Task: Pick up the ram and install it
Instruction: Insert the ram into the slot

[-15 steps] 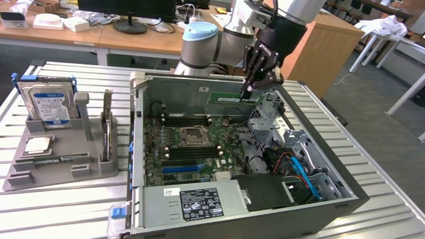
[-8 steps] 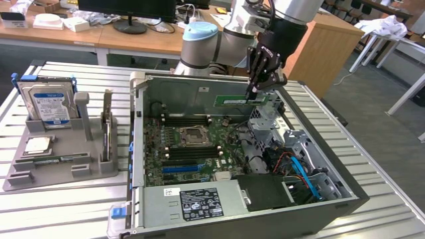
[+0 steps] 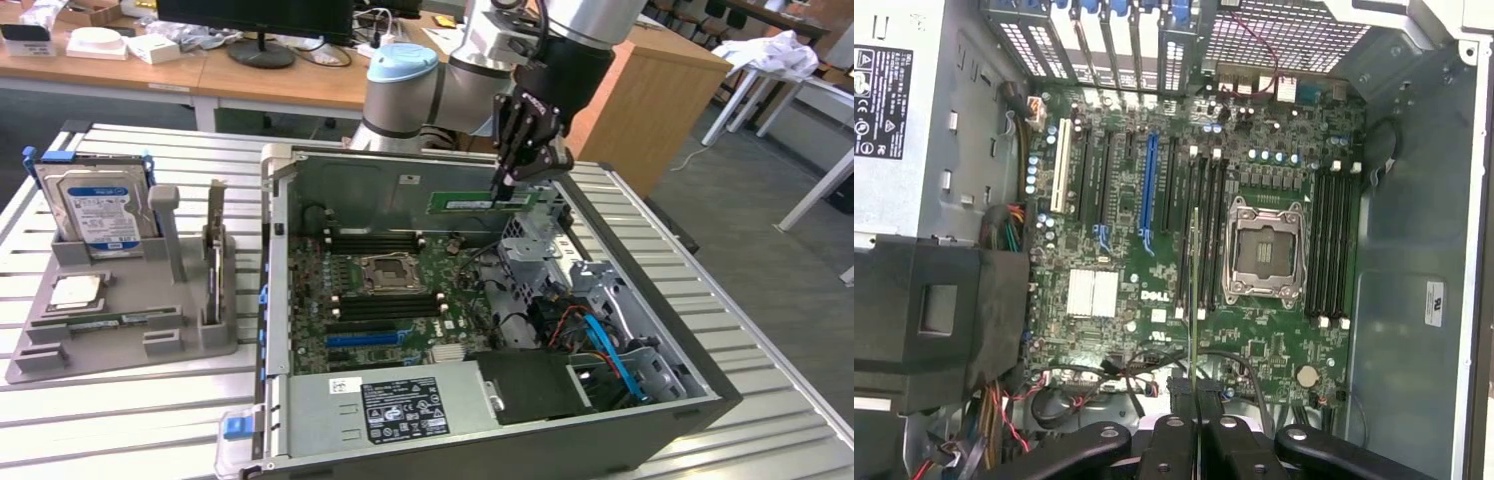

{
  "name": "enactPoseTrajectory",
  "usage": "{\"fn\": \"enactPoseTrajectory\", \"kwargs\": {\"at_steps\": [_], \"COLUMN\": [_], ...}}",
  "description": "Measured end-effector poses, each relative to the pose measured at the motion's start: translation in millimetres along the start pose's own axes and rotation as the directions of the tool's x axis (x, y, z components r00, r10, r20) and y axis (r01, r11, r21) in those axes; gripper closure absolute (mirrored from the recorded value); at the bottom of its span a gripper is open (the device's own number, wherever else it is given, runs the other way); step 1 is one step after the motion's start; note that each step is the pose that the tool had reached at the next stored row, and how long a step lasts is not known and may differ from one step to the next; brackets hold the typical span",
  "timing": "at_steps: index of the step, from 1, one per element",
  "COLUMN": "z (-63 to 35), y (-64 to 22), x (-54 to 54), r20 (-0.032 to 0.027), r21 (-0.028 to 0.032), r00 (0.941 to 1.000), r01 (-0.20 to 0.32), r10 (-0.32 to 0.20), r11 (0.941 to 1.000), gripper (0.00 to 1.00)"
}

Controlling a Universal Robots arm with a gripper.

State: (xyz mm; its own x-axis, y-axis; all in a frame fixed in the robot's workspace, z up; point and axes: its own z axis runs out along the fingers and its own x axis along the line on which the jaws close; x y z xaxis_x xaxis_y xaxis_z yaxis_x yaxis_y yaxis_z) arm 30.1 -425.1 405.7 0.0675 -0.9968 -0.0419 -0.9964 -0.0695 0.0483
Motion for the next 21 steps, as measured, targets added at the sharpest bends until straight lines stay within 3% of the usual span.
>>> {"fn": "enactPoseTrajectory", "kwargs": {"at_steps": [21], "z": [9.5], "y": [6.6], "x": [0.0], "r20": [0.0002], "r21": [0.0002], "r00": [1.0000], "r01": [-0.006], "r10": [0.006], "r11": [1.0000], "gripper": [0.88]}}
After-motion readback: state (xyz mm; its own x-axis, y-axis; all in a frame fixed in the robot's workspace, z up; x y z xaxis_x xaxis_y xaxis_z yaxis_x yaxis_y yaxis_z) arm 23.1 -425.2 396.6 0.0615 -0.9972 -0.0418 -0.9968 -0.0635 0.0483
